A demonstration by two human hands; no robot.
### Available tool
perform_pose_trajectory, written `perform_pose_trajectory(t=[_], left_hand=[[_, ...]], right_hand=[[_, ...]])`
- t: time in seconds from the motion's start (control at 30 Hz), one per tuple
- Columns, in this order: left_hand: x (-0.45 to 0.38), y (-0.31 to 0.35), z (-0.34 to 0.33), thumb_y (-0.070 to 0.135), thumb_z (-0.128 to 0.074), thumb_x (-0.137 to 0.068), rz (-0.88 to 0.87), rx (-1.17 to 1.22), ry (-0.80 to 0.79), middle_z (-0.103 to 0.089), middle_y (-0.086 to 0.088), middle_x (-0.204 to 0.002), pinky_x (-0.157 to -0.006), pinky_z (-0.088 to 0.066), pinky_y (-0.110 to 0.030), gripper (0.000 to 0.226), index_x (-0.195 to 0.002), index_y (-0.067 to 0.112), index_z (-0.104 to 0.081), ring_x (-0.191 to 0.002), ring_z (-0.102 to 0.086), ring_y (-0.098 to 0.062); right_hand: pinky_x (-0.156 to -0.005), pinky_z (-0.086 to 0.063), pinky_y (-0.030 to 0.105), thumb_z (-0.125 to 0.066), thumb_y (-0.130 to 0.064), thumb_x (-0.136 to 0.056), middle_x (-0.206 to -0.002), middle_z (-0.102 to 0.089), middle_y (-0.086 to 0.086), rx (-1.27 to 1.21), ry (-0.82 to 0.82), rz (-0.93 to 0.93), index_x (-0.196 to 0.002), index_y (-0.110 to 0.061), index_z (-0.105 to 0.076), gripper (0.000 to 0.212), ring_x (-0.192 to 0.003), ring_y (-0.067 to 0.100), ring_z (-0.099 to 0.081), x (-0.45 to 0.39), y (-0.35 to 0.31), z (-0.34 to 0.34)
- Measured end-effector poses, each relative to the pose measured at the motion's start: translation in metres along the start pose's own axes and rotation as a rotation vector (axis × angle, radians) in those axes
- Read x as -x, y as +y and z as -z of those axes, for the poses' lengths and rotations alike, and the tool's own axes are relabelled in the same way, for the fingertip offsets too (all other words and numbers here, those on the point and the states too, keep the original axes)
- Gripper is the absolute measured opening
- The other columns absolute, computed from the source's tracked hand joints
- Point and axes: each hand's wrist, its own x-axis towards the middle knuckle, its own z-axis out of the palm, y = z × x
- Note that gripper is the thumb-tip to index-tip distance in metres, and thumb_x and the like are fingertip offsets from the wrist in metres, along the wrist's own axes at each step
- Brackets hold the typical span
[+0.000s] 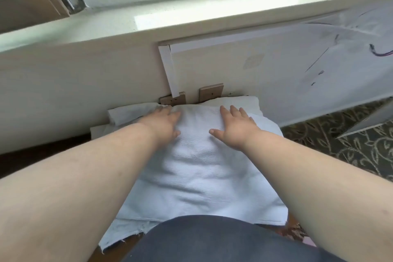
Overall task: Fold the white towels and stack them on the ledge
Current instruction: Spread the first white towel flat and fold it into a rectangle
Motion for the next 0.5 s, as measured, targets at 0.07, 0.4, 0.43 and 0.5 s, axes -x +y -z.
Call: perform_pose_trajectory(t=[0.07, 0.4, 0.43, 0.5], left_hand=[[-0.013, 0.009, 0.004, 0.047, -0.042, -0.098, -0.015, 0.011, -0.01, -0.003, -0.005, -0.164, -0.119, -0.012, -0.04, 0.068, -0.155, 0.027, -0.009, -0.149, -0.006, -0.026], [-0.057, 0.029, -0.001, 0.062, -0.051, -0.089, -0.043, 0.05, -0.065, -0.008, -0.004, -0.163, -0.118, -0.016, -0.038, 0.094, -0.154, 0.029, 0.008, -0.148, -0.013, -0.025], [-0.06, 0.029, 0.0, 0.064, -0.054, -0.085, -0.034, 0.028, -0.045, -0.017, -0.006, -0.16, -0.116, -0.021, -0.039, 0.097, -0.155, 0.028, 0.002, -0.145, -0.02, -0.027], [-0.063, 0.029, 0.002, 0.067, -0.06, -0.079, -0.033, -0.035, 0.022, -0.035, -0.008, -0.146, -0.11, -0.029, -0.039, 0.091, -0.15, 0.024, -0.022, -0.135, -0.031, -0.03]], right_hand=[[-0.121, -0.009, 0.055, -0.043, -0.077, -0.083, -0.167, 0.002, 0.0, 0.01, -0.051, 0.003, -0.157, -0.034, 0.005, 0.098, -0.153, 0.028, 0.005, -0.006, 0.007, -0.005], [-0.106, -0.035, 0.054, -0.052, -0.081, -0.068, -0.157, -0.015, 0.005, -0.008, -0.015, 0.05, -0.152, -0.044, 0.002, 0.107, -0.144, 0.028, -0.013, -0.021, 0.022, -0.015], [-0.103, -0.038, 0.05, -0.053, -0.081, -0.067, -0.152, -0.022, 0.006, -0.005, 0.01, 0.055, -0.152, -0.044, -0.002, 0.105, -0.139, 0.028, -0.017, -0.021, 0.023, -0.015], [-0.097, -0.041, 0.046, -0.056, -0.08, -0.068, -0.139, -0.031, 0.006, -0.011, 0.051, 0.068, -0.15, -0.045, -0.011, 0.1, -0.131, 0.028, -0.023, -0.021, 0.026, -0.014]])
